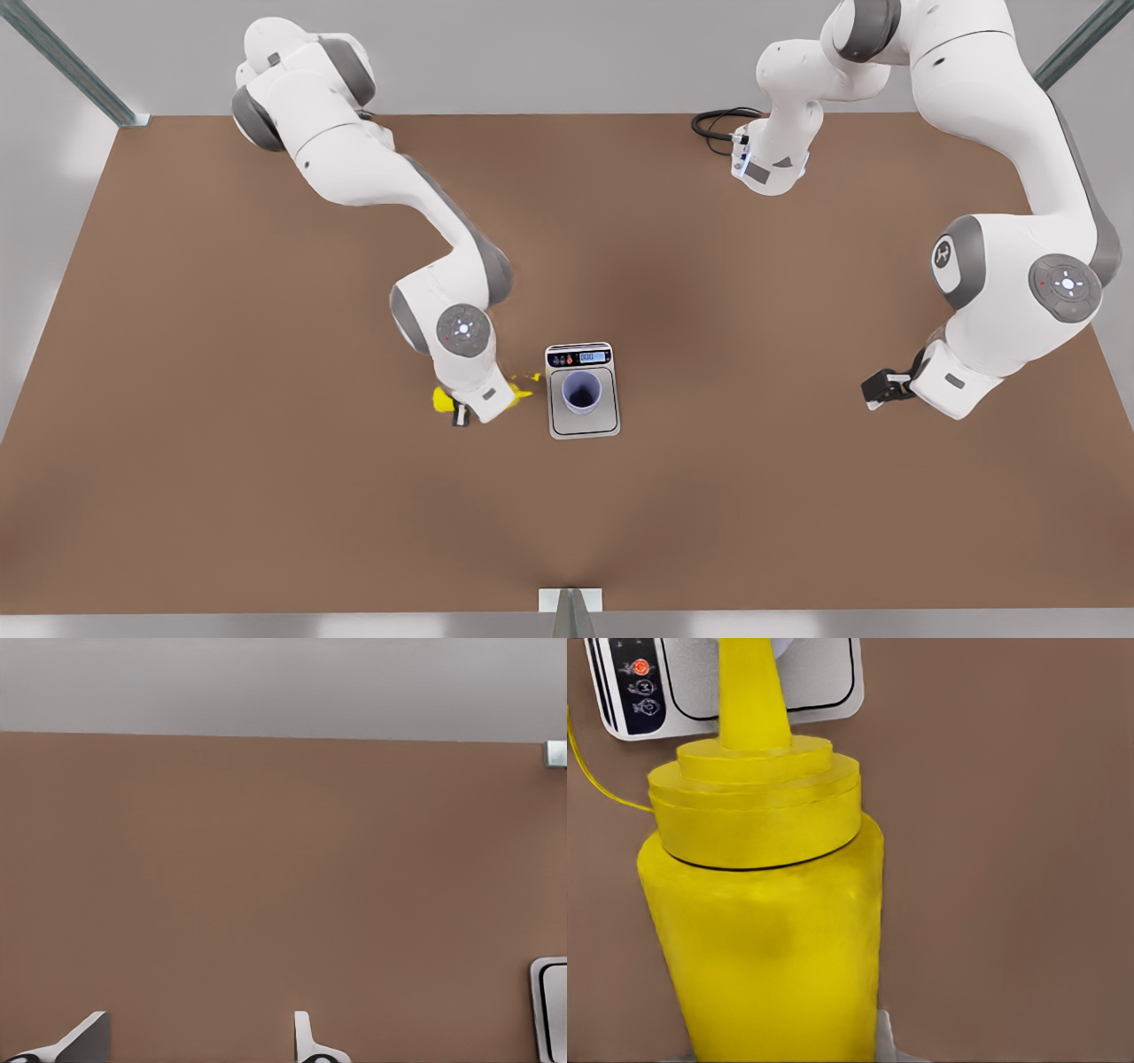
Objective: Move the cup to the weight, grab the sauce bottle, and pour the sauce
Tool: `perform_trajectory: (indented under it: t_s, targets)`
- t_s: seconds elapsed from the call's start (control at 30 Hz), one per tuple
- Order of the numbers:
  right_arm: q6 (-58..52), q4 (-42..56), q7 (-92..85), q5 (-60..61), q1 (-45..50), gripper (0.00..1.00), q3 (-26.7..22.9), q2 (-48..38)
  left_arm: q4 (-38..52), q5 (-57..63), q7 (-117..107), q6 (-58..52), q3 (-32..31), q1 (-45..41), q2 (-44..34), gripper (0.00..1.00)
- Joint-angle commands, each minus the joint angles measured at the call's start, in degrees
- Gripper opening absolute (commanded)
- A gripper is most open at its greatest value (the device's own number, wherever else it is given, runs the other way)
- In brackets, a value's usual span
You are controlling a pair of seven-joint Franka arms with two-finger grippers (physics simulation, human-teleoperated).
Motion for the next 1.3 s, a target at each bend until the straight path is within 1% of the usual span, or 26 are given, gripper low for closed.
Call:
perform_trajectory:
  t_s: [0.0,0.1,0.23,0.3,0.4,0.53,0.57,0.63,0.7,0.83,1.0,1.2,1.27]
  targets:
    - [0.0,-0.1,-2.3,1.8,-0.9,0.56,0.0,-0.1,0.0,0.0,0.0,0.0,-0.1,0.0,0.0,1.0]
    - [0.0,-0.3,-15.2,11.7,-8.9,0.56,0.1,-0.2,0.0,0.0,0.1,0.0,-0.1,0.0,0.0,1.0]
    - [-0.8,-1.2,-35.6,20.1,-20.1,0.56,0.2,0.3,0.0,0.1,0.1,0.0,-0.1,-0.1,0.0,1.0]
    - [-3.0,-3.0,-43.0,27.0,-25.0,0.56,0.4,0.9,0.0,0.0,0.1,0.0,-0.1,-0.1,0.0,1.0]
    - [-2.9,-8.0,-53.2,39.5,-30.8,0.56,0.4,1.5,0.0,0.0,0.0,0.0,-0.1,-0.1,0.0,1.0]
    - [-3.0,-9.0,-65.7,46.9,-36.6,0.56,0.4,5.3,0.0,0.0,0.1,0.0,-0.1,-0.1,0.0,1.0]
    - [-2.3,-10.5,-68.6,52.6,-38.0,0.56,0.4,6.0,0.0,0.0,0.1,0.0,-0.1,-0.1,0.0,1.0]
    - [-2.3,-11.5,-71.2,59.3,-38.3,0.57,0.3,8.1,0.0,0.1,0.1,0.1,-0.1,-0.1,0.1,1.0]
    - [-1.7,-14.2,-74.0,64.8,-38.3,0.57,0.3,8.4,0.0,0.8,0.1,0.1,-0.1,-0.1,0.1,1.0]
    - [-0.9,-15.0,-74.4,65.7,-38.3,0.57,0.3,8.8,0.0,0.8,0.1,0.0,-0.2,-0.1,0.1,1.0]
    - [-0.1,-14.3,-74.2,66.7,-38.0,0.57,0.3,11.7,0.0,0.8,0.1,0.0,-0.2,-0.1,0.1,1.0]
    - [0.4,-14.3,-73.8,66.9,-37.7,0.58,0.3,12.2,0.0,0.8,0.1,0.0,-0.2,-0.1,0.1,1.0]
    - [0.4,-14.3,-73.5,66.8,-37.7,0.64,0.3,12.2,0.0,0.8,0.2,0.0,-0.2,-0.1,0.1,1.0]
